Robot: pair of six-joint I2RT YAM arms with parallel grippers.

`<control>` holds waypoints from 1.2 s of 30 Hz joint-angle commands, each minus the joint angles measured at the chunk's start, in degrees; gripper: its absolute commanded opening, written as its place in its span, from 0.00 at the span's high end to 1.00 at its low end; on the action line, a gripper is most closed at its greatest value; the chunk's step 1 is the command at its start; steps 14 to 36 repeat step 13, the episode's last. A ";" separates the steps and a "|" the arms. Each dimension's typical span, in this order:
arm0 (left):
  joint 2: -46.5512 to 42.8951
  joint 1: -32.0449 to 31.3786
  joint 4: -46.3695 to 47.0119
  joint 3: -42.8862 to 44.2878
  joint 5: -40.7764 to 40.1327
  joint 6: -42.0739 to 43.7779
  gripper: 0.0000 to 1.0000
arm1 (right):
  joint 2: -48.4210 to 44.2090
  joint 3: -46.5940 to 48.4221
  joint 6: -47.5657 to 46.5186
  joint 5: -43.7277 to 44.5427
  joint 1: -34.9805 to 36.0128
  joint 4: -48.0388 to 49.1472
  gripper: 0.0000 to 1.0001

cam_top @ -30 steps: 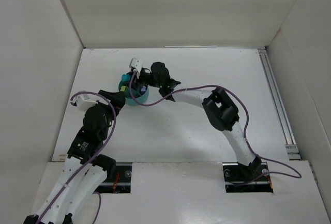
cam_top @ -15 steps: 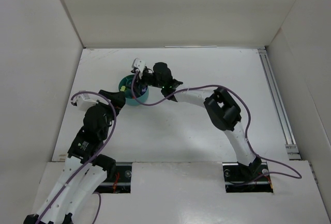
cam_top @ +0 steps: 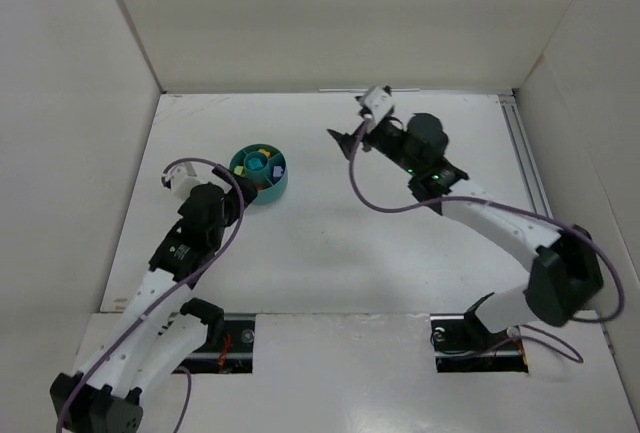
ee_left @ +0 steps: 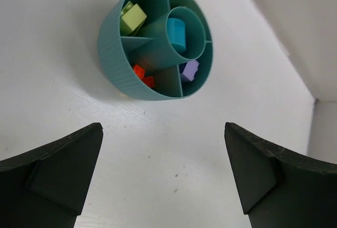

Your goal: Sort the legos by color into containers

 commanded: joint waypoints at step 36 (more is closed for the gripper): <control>10.98 0.13 2.02 4.11 -1.37 1.07 0.00 | -45.36 -34.40 8.76 28.79 -8.93 -33.40 0.01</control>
